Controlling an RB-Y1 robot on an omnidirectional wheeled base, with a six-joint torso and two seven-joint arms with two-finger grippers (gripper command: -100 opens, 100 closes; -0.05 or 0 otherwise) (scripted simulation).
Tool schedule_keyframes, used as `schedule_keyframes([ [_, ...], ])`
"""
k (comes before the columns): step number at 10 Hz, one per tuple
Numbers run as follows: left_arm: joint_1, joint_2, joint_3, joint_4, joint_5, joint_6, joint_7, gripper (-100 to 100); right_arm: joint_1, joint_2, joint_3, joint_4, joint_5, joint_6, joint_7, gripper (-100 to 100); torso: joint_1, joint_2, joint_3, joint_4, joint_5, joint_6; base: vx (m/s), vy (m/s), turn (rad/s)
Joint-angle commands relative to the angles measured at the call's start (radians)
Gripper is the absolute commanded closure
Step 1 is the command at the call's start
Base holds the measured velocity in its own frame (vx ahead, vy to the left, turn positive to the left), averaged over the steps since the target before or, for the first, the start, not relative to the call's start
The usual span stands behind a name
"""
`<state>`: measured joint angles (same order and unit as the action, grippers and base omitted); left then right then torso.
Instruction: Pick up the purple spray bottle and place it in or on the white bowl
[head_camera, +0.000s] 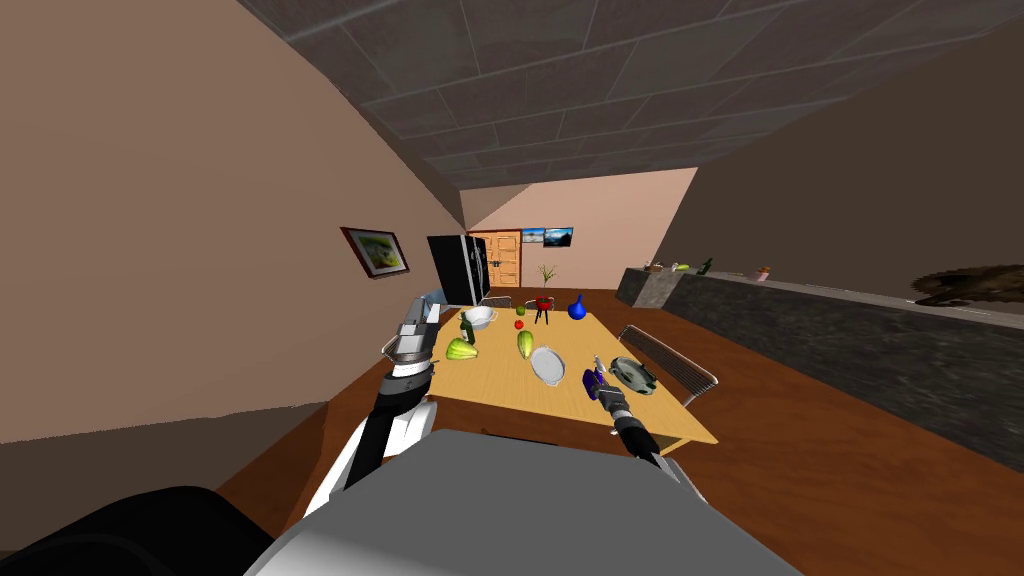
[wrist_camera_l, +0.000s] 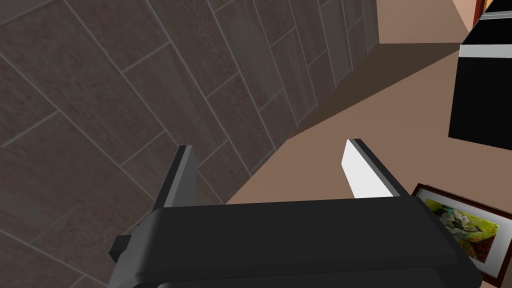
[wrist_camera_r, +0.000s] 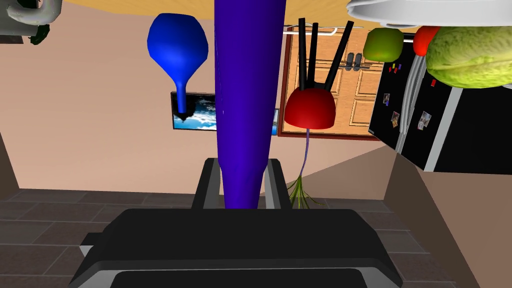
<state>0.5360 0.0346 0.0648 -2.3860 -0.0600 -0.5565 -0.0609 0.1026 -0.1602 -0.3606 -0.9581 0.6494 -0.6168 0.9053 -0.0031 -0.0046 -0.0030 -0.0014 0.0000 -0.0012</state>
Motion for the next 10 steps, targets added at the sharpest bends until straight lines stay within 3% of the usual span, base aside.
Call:
schedule_keyframes([
  [1, 0.000, 0.000, 0.000, 0.000, 0.000, 0.000, 0.000, 0, -0.011, -0.018, 0.008, 0.032, -0.027, -0.010, 0.011, 100, 0.000, 0.000, 0.000, 0.000, 0.000, 0.000, -0.020, 0.024, 0.026],
  [8, 0.000, 0.000, 0.000, 0.000, 0.000, 0.000, 0.000, 0, -0.053, -0.115, 0.064, 0.155, -0.167, -0.042, 0.056, 100, -0.001, 0.002, -0.002, -0.005, -0.004, 0.002, -0.039, 0.037, 0.020],
  [9, 0.000, 0.000, 0.000, 0.000, 0.000, 0.000, 0.000, 0, -0.052, -0.108, 0.059, 0.147, -0.156, -0.040, 0.052, 100, -0.001, 0.002, -0.002, -0.005, -0.004, 0.002, -0.015, 0.012, -0.001],
  [10, 0.000, 0.000, 0.000, 0.000, 0.000, 0.000, 0.000, 0, -0.052, -0.109, 0.060, 0.149, -0.158, -0.041, 0.053, 0, -0.002, 0.001, -0.002, -0.005, -0.005, 0.002, 0.000, 0.000, 0.000],
])
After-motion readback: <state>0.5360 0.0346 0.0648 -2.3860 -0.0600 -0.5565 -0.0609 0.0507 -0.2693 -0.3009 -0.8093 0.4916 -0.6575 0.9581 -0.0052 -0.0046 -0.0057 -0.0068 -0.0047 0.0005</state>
